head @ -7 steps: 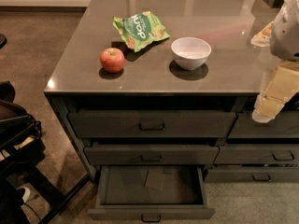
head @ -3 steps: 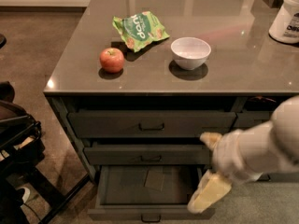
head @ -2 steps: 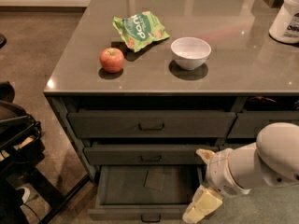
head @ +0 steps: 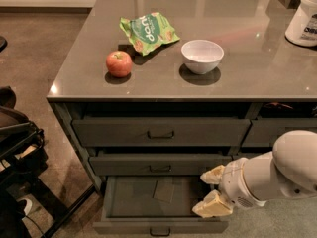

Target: Close bottom drawer

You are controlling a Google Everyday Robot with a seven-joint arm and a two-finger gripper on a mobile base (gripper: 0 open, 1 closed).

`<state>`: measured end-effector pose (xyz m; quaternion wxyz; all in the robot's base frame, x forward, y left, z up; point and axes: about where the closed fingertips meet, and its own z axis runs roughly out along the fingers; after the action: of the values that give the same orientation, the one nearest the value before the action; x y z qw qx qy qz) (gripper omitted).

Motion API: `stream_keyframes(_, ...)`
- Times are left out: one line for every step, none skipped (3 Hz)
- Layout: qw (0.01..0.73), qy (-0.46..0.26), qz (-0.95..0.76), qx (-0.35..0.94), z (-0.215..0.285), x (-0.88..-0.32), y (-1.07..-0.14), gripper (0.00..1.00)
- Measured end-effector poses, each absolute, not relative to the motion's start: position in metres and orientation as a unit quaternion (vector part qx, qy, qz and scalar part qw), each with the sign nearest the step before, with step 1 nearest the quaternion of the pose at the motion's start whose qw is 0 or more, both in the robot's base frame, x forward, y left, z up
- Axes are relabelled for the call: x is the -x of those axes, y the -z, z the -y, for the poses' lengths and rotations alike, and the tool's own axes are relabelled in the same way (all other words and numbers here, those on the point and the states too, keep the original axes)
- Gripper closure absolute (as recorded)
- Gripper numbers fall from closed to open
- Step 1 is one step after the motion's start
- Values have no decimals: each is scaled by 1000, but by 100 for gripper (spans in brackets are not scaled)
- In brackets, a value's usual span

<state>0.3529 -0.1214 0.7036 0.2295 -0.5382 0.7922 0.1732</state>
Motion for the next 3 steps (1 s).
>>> stream_keyframes(229,-173,-792,538,121,-353,-704,64)
stream_keyframes(230,-173,-792,538,121,-353,-704,87)
stream_keyframes(242,-196,-791,527,118,-351,-688,100)
